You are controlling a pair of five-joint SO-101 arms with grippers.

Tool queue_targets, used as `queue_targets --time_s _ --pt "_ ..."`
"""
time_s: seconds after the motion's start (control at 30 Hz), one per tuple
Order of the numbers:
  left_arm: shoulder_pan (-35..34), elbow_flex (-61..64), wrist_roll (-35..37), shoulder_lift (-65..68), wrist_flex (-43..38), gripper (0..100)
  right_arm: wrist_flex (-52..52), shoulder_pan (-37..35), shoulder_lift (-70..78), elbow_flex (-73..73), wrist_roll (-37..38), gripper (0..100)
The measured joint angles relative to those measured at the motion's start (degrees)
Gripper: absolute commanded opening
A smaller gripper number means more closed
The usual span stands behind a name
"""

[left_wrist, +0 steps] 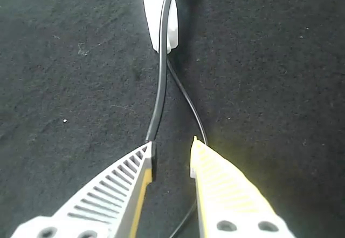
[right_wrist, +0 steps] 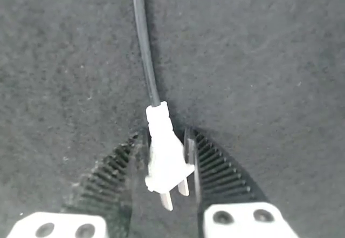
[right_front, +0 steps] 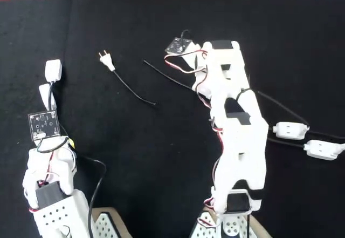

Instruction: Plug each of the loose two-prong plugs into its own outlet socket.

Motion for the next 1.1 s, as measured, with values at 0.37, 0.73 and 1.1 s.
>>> queue_targets --time_s 0.37,0.73,1.1 --pt "0.00 0.00 0.00 0.00 0.00 13 0.00 0.44 0.18 -0.35 0.00 1.5" --pt "0.00 0.00 0.00 0.00 0.00 13 10.11 1.05 0.62 -8.09 -3.96 1.1" --pt "0.00 0.00 0.00 0.00 0.00 13 21.36 -2.02 0.35 -20.31 -15.56 1.1"
